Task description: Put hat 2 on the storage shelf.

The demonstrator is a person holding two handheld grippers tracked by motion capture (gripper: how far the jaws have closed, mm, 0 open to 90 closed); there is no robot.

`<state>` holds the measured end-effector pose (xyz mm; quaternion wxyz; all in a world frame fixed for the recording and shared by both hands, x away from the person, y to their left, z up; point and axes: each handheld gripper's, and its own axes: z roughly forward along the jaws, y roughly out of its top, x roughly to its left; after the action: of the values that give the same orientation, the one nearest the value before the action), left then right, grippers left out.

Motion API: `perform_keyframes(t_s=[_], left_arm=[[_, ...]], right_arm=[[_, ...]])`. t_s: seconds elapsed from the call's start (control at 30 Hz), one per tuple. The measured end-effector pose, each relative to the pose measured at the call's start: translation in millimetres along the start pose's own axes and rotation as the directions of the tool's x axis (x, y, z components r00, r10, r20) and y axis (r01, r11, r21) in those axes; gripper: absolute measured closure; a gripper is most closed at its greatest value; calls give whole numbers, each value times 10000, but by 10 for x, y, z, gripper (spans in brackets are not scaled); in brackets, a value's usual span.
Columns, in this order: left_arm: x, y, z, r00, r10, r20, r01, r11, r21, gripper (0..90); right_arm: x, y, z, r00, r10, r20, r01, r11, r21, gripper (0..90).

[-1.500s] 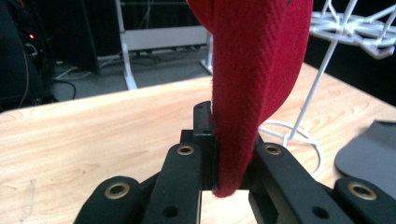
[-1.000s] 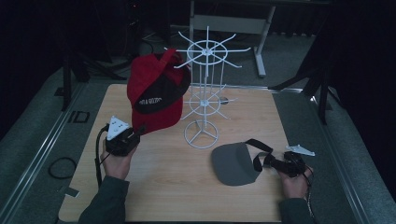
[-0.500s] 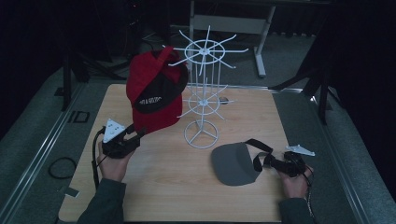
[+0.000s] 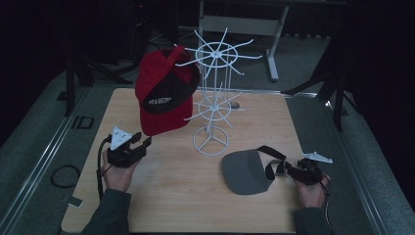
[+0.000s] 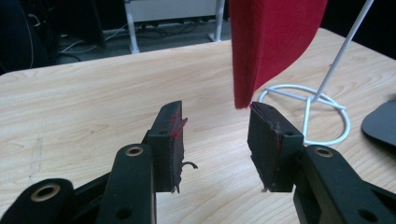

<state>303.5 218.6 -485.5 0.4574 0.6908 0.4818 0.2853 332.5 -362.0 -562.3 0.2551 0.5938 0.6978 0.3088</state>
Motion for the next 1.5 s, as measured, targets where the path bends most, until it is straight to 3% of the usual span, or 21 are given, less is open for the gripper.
perform_keyframes(t_s=[0.3, 0.4, 0.57, 0.77, 0.93, 1.2, 1.37, 1.5], left_arm=[[26, -128, 64, 9997, -250, -39, 251, 9995, 198, 559], [23, -153, 78, 9997, -227, -54, 228, 9994, 267, 558], [41, -180, 81, 9997, -243, -97, 246, 9991, 338, 558], [47, -214, 85, 9995, -264, -163, 271, 9988, 405, 557], [58, -225, 90, 9992, -315, -239, 326, 9983, 473, 556], [51, -233, 95, 9993, -243, -300, 258, 9984, 505, 556], [46, -237, 100, 9992, -195, -336, 213, 9984, 532, 556], [49, -243, 103, 9992, -160, -366, 181, 9982, 576, 556]], right_arm=[[83, 127, -158, 9988, 305, -377, -320, 9986, -411, 465], [123, 166, -159, 9989, 216, -407, -232, 9990, -384, 465], [164, 245, -125, 9970, 487, -606, -511, 9980, -381, 465], [210, 347, -27, 9970, 514, -576, -516, 9987, -23, 452], [233, 322, 30, 9962, 640, -583, -613, 9970, 478, 468], [276, 283, 59, 9972, 555, -495, -494, 9918, 1183, 591], [322, 268, 90, 9992, 139, -364, -82, 9882, 1529, 683], [331, 301, 99, 9997, -109, -230, 148, 9843, 1761, 819]])
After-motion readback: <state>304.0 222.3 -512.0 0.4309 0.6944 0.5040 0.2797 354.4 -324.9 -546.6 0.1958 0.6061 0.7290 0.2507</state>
